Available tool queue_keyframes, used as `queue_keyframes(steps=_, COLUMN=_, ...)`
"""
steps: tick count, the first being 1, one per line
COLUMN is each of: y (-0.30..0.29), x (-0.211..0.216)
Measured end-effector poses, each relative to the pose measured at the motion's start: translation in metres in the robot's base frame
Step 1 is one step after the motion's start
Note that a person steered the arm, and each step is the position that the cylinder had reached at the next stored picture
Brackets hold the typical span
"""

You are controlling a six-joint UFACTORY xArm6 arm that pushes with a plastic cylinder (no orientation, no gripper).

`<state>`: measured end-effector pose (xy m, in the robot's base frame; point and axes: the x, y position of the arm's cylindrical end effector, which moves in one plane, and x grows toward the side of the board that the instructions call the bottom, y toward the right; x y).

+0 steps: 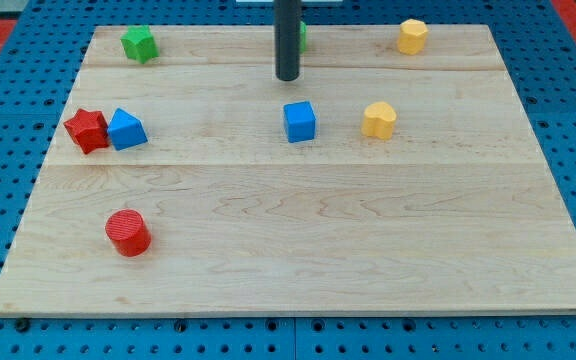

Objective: Place the blue cube to the right center

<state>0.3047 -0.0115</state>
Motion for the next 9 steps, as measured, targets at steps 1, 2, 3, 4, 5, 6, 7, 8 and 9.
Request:
queue_keyframes(steps=1, y=0.000, x=0.062)
queue_keyframes(steps=2, y=0.021, x=0.114)
queue_keyframes(steps=3, y=0.088, x=0.134)
queue_keyframes(steps=4, y=0.118, x=0.139)
queue_keyframes(steps=5, y=0.060, x=0.163)
queue_keyframes(steps=6, y=0.114, x=0.191)
queue_keyframes(steps=7, y=0.165, x=0.181)
queue_keyframes(steps=8, y=0.165, x=0.135)
queue_keyframes(steps=9, y=0.159, x=0.141)
